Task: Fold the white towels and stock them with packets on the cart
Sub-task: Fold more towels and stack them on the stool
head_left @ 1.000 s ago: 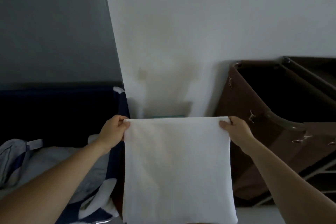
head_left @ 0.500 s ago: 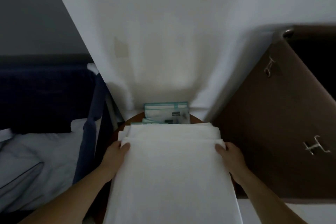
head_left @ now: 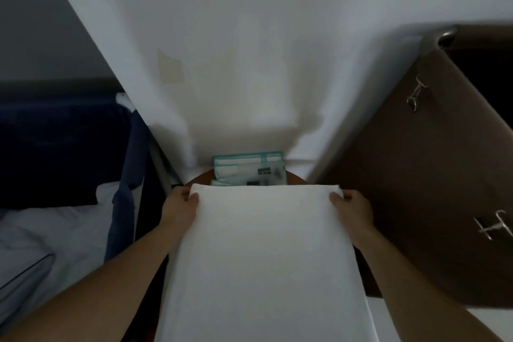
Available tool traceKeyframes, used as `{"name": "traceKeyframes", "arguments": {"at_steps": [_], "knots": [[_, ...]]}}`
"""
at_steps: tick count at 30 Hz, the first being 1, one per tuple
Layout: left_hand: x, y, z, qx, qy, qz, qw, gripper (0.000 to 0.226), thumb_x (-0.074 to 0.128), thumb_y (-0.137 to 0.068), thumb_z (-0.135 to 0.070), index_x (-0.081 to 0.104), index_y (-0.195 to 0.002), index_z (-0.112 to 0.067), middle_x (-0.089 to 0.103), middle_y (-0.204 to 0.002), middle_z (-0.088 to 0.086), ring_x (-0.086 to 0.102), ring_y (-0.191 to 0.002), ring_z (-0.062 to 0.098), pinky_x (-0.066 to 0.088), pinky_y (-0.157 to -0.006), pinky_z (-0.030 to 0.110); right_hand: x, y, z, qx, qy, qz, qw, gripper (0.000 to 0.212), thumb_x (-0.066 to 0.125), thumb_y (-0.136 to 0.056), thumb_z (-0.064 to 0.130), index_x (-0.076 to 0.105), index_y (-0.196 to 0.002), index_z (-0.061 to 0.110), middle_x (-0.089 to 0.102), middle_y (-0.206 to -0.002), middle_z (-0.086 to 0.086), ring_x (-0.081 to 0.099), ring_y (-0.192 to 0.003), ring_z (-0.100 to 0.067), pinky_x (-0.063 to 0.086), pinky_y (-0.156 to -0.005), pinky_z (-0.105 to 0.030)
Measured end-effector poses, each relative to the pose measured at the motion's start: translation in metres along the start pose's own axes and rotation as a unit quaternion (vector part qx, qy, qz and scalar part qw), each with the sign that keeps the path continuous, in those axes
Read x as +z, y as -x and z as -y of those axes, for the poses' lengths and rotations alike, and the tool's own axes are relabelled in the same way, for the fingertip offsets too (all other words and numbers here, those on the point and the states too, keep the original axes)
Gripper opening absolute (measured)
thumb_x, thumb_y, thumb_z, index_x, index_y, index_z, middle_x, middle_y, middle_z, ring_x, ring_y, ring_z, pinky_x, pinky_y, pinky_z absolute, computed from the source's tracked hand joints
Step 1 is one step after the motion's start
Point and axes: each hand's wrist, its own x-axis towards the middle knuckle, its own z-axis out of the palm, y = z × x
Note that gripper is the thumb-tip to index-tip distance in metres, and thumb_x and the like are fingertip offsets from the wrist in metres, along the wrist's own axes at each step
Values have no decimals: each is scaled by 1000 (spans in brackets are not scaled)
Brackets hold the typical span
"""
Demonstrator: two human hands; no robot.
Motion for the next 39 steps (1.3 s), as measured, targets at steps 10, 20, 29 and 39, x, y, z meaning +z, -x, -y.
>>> {"name": "traceKeyframes", "arguments": {"at_steps": [10, 20, 29, 39], "knots": [[-9, 122, 70, -16, -80, 30, 996, 50, 59, -95, -33, 46, -138, -11, 48, -134, 12, 52, -114, 27, 50, -98, 47, -17, 93, -62, 6, 74, 63, 995, 48, 62, -92, 43, 53, -122, 7, 63, -116, -12, 61, -105, -34, 49, -91, -42], [-31, 198, 118, -80, -111, 76, 988, 60, 50, -97, -49, 45, -134, -2, 57, -125, 15, 60, -103, 31, 53, -79, 36, -47, 188, -106, 13, 184, 58, 981, 57, 50, -94, 51, 46, -133, 10, 57, -126, -12, 57, -109, -35, 42, -82, -38], [-39, 221, 127, -142, -80, 116, 980, 76, 58, -90, -59, 50, -133, 3, 62, -125, 18, 62, -104, 33, 52, -80, 33, -52, 229, -121, 29, 144, 38, 988, 60, 54, -92, 56, 52, -119, 3, 60, -110, -13, 57, -94, -31, 45, -75, -36], [-60, 209, 117, -207, -4, 139, 968, 69, 72, -80, -57, 57, -125, -7, 67, -108, 12, 65, -93, 33, 59, -82, 45, -49, 217, -117, 83, 80, 38, 993, 53, 50, -97, 48, 58, -126, 4, 59, -105, -13, 56, -97, -33, 49, -89, -42]]}}
